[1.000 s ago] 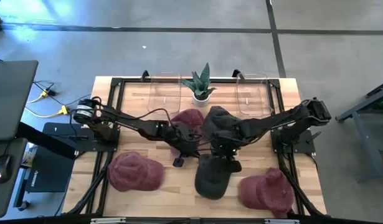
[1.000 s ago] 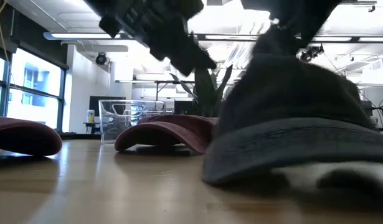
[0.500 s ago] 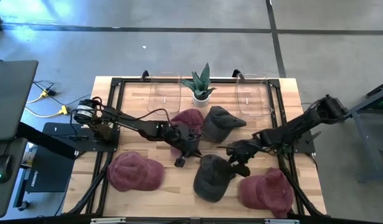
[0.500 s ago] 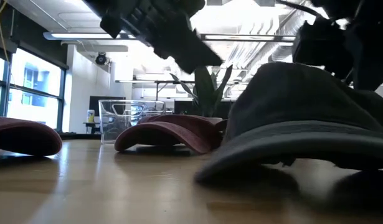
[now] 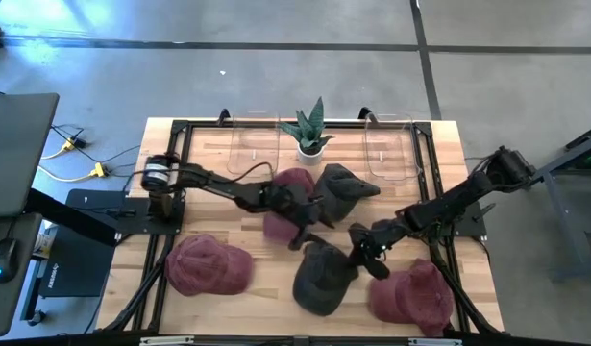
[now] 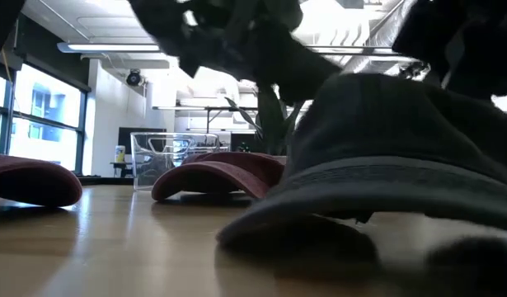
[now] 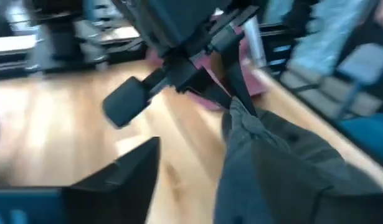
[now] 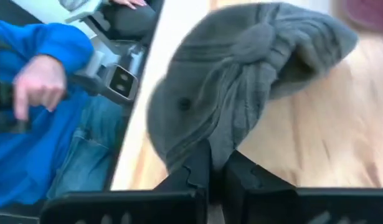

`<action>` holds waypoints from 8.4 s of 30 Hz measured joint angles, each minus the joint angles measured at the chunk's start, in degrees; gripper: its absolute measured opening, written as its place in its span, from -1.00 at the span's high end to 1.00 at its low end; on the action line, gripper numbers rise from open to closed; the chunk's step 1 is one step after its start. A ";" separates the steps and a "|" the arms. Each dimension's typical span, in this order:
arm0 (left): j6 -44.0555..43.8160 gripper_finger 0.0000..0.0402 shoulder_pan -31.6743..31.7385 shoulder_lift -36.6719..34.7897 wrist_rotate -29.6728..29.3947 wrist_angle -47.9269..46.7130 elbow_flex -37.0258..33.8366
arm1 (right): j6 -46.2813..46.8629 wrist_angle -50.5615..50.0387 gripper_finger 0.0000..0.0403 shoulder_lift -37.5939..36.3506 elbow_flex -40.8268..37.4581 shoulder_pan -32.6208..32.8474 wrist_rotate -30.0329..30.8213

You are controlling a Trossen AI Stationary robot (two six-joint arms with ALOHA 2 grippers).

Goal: Pick & Place hat
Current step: Put the bottom black cap into the left transparent bin

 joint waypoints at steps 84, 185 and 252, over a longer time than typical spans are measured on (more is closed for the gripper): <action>-9.83 1.00 -2.72 8.02 32.65 -14.37 15.77 | -5.41 22.13 -0.19 0.76 -12.03 3.22 -3.88; -38.30 0.90 -0.40 10.27 32.93 2.06 15.68 | -14.72 15.46 0.49 0.72 -3.48 1.87 -0.69; 49.09 0.98 39.66 -21.67 -41.59 -68.08 15.73 | -16.49 11.67 0.36 -1.09 -5.43 12.65 37.14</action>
